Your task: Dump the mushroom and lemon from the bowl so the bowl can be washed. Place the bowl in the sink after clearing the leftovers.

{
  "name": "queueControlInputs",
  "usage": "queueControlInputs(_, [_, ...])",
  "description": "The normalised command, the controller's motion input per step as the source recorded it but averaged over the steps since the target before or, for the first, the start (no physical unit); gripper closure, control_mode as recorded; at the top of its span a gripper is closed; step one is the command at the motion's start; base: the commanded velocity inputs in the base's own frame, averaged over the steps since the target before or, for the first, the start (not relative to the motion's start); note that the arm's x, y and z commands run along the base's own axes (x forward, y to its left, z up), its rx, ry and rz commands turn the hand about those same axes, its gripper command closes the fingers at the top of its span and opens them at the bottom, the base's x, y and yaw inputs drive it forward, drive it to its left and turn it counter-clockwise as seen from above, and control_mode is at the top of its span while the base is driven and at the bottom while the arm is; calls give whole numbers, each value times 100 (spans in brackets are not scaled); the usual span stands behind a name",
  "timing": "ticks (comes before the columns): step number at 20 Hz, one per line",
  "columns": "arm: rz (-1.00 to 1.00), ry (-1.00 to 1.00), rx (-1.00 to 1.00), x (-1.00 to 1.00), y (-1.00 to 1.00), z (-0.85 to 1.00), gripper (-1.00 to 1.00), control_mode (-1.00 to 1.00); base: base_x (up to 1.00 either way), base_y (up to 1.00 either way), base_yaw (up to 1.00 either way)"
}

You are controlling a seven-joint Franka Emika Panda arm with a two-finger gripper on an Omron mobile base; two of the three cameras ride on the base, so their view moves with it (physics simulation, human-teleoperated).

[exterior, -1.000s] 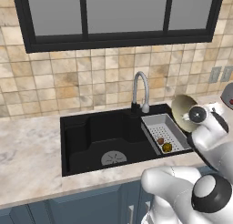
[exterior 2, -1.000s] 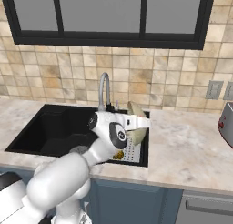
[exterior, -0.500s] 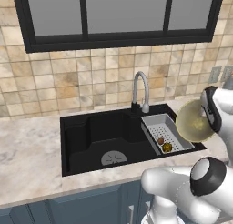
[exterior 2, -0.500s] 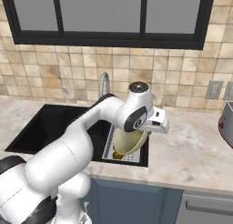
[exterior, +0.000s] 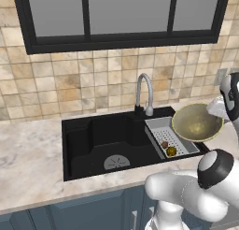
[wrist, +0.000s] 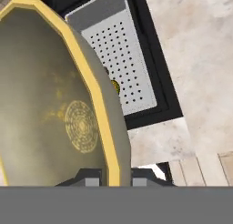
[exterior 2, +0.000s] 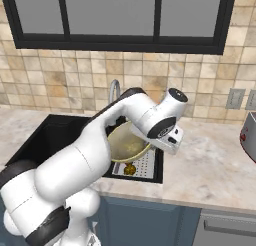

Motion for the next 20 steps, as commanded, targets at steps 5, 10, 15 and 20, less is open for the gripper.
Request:
queueControlInputs(5, [-24, 6, 29, -38, 100, -52, 100, -100, 0, 0, 0])
queueControlInputs(10, [-29, 1, 31, -48, 100, -38, 100, -100, 0, 0, 0])
queueControlInputs(15, [-30, 5, 23, -20, 100, -24, 100, -100, 0, 0, 0])
queueControlInputs(20, [-25, 16, 1, -2, 100, 0, 100, -100, 0, 0, 0])
